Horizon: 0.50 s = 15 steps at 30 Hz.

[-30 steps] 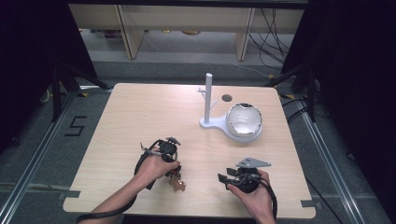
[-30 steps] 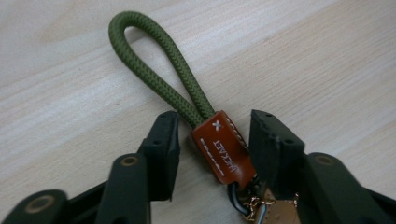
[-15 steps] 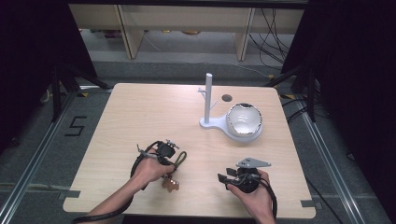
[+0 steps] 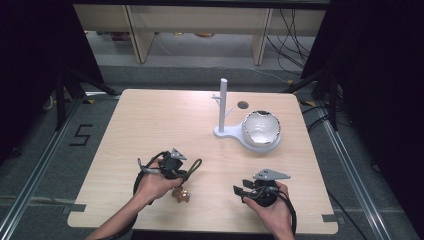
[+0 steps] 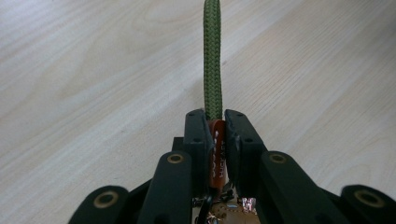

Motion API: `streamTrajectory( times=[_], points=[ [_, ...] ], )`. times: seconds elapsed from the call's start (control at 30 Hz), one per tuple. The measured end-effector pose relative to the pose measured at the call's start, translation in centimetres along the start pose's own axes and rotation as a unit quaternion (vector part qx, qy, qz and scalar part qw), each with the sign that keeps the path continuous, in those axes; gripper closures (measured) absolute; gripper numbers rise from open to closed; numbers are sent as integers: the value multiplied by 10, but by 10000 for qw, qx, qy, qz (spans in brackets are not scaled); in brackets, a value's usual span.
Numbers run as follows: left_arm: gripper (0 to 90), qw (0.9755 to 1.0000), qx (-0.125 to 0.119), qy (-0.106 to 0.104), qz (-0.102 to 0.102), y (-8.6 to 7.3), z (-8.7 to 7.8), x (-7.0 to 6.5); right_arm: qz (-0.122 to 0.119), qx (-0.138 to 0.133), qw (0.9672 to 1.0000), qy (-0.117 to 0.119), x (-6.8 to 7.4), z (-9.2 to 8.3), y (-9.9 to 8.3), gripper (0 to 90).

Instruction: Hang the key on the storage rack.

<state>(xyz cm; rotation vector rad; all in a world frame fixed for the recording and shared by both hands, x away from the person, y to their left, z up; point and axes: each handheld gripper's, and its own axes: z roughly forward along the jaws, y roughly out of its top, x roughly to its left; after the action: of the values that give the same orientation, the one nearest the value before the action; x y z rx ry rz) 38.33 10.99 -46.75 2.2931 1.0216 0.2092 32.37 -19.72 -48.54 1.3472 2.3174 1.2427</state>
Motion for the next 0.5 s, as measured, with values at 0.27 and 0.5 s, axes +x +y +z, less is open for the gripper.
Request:
streamTrajectory(
  times=[0.27, 0.5],
  points=[
    [792, 9968, -799, -25, 35, -8, -9, 4, 85, -21, 10000, -41, 1, -1, -1, 538],
    [791, 9899, -1409, -150, 32, -13, -15, 4, 29, -243, 9997, -25, 0, 2, -2, 539]
  ],
)
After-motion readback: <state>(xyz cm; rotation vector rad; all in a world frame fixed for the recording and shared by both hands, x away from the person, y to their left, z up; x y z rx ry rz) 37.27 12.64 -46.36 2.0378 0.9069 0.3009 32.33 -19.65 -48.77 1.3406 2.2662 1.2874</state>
